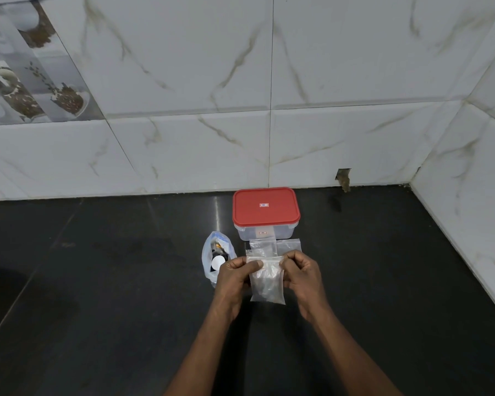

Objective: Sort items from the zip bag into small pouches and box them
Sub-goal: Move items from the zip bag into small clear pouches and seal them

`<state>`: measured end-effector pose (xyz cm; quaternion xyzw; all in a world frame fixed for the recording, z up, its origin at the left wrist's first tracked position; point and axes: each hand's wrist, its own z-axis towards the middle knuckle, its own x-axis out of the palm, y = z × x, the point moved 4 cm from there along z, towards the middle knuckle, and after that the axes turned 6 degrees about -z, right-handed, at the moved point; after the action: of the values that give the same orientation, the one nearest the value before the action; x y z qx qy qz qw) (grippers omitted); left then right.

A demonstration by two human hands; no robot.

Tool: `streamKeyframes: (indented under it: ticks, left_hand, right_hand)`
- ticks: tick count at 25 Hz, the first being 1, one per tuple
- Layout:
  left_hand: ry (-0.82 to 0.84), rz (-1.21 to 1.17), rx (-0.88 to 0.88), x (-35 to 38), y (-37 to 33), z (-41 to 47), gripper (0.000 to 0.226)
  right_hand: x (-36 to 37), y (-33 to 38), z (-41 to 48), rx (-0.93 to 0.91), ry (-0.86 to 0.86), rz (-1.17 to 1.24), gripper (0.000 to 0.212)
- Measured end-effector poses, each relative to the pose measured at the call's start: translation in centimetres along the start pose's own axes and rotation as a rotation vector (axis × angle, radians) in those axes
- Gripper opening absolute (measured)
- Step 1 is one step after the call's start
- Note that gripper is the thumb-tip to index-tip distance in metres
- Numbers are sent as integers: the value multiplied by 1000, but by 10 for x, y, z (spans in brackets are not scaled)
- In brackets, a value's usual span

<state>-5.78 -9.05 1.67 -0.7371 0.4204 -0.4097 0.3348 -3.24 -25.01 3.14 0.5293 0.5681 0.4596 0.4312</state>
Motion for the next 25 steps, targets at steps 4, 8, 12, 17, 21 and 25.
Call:
streamKeyframes:
  ticks: [4,8,12,17,21,25]
  left_hand:
    - [-76,18,42,-6,1,0,7]
    - [-106,-24,64,-5,0,2,7]
    - [-102,-19,47,-8,9,1,9]
    - [-204,-32,140,-7,15,11,12]
    - [-301,503,372,-6,18,4,19]
    - [-35,1205,595,5,55,8,53]
  right_hand:
    - [-2,-6,0,58,18,43,11]
    - [5,-9,-9,44,43,9,13]
    - [-2,-18,-11,89,90,17,16]
    - [-2,-31,-15,102,139,-67,7]
    - [-39,-47,13,153,-302,-75,18]
    - [-43,-44,32,131,-234,-173,20]
